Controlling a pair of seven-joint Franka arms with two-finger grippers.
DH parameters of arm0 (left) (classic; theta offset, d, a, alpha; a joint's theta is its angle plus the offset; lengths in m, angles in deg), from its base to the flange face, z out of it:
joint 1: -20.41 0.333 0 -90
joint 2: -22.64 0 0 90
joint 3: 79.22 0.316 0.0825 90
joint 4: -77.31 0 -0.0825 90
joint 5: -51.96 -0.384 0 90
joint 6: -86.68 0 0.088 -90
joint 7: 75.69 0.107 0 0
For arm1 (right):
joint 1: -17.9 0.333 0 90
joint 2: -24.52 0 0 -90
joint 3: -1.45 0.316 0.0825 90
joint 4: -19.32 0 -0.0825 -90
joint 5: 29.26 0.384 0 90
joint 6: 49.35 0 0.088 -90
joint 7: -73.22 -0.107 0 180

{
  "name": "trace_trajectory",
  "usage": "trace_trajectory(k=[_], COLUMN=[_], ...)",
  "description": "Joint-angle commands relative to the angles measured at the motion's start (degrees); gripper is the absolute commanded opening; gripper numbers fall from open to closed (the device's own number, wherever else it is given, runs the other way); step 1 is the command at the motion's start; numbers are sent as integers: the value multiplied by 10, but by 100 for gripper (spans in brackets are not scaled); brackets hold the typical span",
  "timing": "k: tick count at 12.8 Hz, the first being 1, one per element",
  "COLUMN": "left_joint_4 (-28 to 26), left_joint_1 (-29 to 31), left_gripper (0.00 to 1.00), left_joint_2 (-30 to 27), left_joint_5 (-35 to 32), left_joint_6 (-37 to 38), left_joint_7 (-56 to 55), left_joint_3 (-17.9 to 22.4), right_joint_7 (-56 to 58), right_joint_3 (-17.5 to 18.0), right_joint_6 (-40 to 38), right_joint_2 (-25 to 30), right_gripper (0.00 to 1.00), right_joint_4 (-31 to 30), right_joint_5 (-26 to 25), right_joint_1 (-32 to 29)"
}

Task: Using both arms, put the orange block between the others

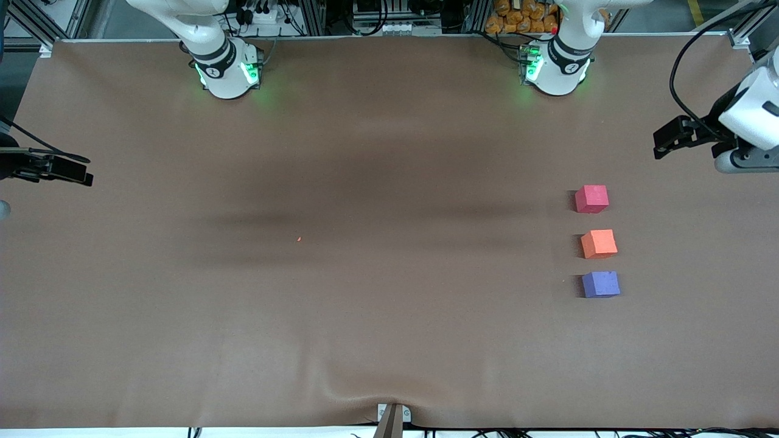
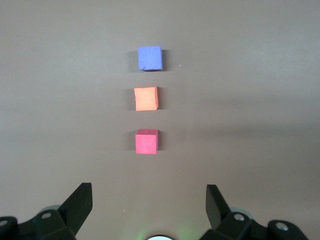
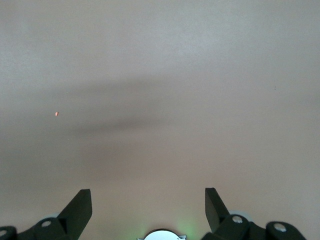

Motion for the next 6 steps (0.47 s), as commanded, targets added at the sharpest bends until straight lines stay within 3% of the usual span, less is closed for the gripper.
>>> trace_trajectory(k=[1,6], left_joint_4=[27,39], left_joint_1=[-4,1], left_gripper=[100,100], left_joint_2=[-7,-6], left_joint_5=[16,15], left_joint_6=[32,44], left_joint_7=[11,41], left_joint_3=[10,5], right_joint_7=[6,7], right_joint_3=[1,1], right_joint_6=[-3,-3], right_joint_2=[9,8], right_gripper=[100,100], right_joint_4=[-2,-2], right_joint_5=[7,7], right_joint_1=[-1,-1])
